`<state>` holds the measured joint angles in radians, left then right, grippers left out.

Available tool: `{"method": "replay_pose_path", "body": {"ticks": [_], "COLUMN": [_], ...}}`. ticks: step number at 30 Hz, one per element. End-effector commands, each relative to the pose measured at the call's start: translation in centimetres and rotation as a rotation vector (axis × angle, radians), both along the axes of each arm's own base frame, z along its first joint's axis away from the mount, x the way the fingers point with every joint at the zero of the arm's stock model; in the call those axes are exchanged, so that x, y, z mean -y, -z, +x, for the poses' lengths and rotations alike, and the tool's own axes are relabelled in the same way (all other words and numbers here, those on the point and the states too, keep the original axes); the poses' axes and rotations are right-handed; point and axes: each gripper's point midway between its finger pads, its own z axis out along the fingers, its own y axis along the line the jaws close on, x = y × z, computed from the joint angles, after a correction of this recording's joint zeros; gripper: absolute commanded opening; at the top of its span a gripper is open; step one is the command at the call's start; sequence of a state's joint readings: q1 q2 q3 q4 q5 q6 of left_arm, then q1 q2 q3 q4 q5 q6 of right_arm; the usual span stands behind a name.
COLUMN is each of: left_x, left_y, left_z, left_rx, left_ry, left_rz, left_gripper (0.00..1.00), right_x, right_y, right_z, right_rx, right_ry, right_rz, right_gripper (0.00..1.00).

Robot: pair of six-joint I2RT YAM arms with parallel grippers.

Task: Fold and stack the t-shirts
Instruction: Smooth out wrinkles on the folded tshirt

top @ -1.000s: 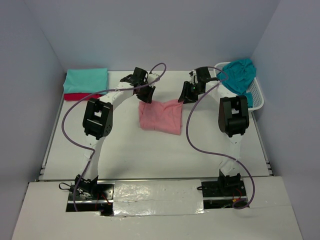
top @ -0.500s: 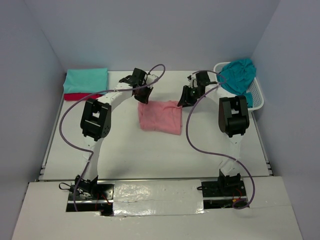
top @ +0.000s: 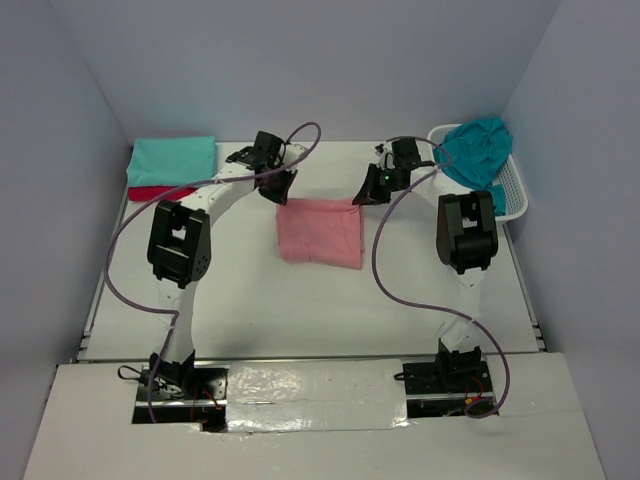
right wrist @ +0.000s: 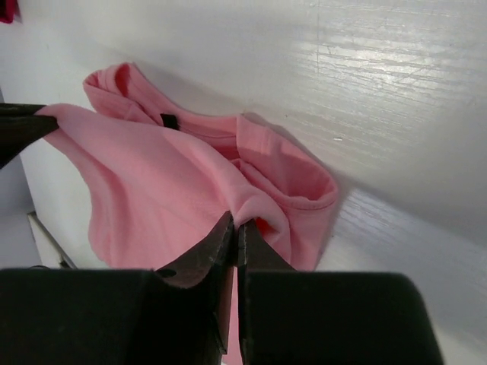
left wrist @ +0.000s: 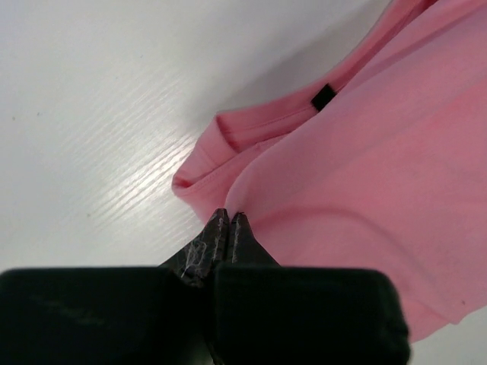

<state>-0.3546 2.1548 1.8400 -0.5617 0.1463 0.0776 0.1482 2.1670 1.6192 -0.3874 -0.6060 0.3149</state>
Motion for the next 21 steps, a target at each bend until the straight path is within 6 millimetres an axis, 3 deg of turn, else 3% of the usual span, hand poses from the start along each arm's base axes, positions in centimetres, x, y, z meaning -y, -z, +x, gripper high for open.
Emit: {"method": "replay_pose_path", "body": {"ticks": [1,4,9,11,12,14,18,19,20,21], "left_x": [-2.5,-3.1,-3.9,-4.0,-4.0,-3.8,-3.6,-3.6,-3.7,-3.7], "left_y": [-2.5,-1.2,-0.3,-0.1,0.5,0.6,0.9,1.0,1.0,1.0], "left_z": [0.1,0.2,1.1,1.8,2.0,2.4,2.9,3.0,3.1,3.2], "left_rx": [0.047,0.035,0.052,0.067,0.061,0.062,0.066,0.069,0.070,0.073], "left_ry": [-0.058,-0.065,-0.090,-0.100,-0.098,-0.100,-0.113,-0.115,-0.124,-0.129], "left_rz": [0.010,0.043,0.076,0.085,0.088,0.084,0.077,0.076,0.077,0.077], "left_gripper": [0.00,0.00,0.00,0.00,0.00,0.00,0.00,0.00,0.00,0.00], "right_x": [-0.7,-0.3,0.1,-0.1,0.1,0.3,2.1,2.7,3.2,3.5], "right_y": [-3.2,-1.3,-0.1,-0.3,-0.3,-0.3,-2.3,-5.1,-6.0,-7.7], "right_z": [2.5,3.0,3.5,3.9,4.5,5.0,6.4,6.9,6.9,5.7], "right_rx": [0.079,0.001,-0.030,-0.021,-0.014,-0.014,0.044,0.123,0.163,0.199], "right_ry": [0.019,0.063,0.110,0.124,0.136,0.151,0.187,0.200,0.216,0.222], "right_rz": [0.029,0.001,-0.012,-0.004,-0.007,-0.013,-0.055,-0.052,-0.071,-0.075], "right_gripper": [0.07,0.00,0.00,0.11,0.33,0.47,0.58,0.58,0.58,0.57]}}
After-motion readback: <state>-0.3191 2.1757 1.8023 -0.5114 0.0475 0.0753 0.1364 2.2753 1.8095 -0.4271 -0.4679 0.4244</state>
